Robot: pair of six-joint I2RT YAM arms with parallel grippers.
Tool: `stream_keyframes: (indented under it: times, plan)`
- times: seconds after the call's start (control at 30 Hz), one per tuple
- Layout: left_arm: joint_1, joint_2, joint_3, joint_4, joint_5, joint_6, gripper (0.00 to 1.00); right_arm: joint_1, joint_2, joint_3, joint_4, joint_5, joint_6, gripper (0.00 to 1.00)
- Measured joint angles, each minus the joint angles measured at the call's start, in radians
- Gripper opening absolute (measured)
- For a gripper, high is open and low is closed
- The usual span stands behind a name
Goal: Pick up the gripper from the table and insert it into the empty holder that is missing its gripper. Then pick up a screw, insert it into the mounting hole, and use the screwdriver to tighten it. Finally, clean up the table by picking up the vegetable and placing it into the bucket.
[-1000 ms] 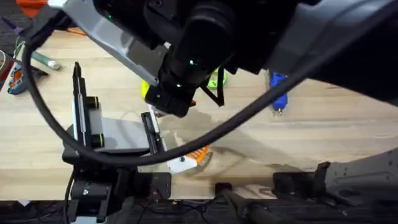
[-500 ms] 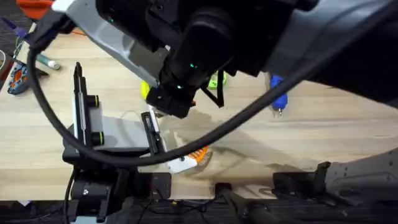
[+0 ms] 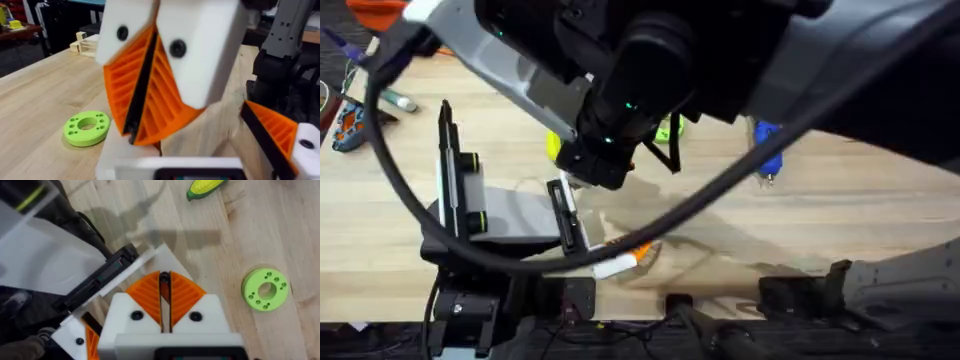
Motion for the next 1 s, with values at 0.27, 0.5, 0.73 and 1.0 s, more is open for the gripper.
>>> stream_keyframes:
  times: [0.27, 0.5, 0.73, 1.0]
  plan:
    - [0.000, 0.000, 0.000, 0.000, 0.000, 0.000, 0.987, 0.004, 0.000, -0.002, -0.002, -0.003, 0.003, 0.205]
    - [0.000, 0.000, 0.000, 0.000, -0.002, 0.000, 0.987, 0.005, 0.000, -0.003, -0.002, -0.009, 0.004, 0.272]
    - [0.000, 0.000, 0.000, 0.001, -0.003, 0.000, 0.986, 0.005, -0.001, -0.003, -0.009, -0.004, 0.004, 0.473]
    - [0.000, 0.000, 0.000, 0.000, 0.003, 0.020, 0.986, -0.003, -0.007, -0.012, -0.036, 0.045, 0.006, 0.875]
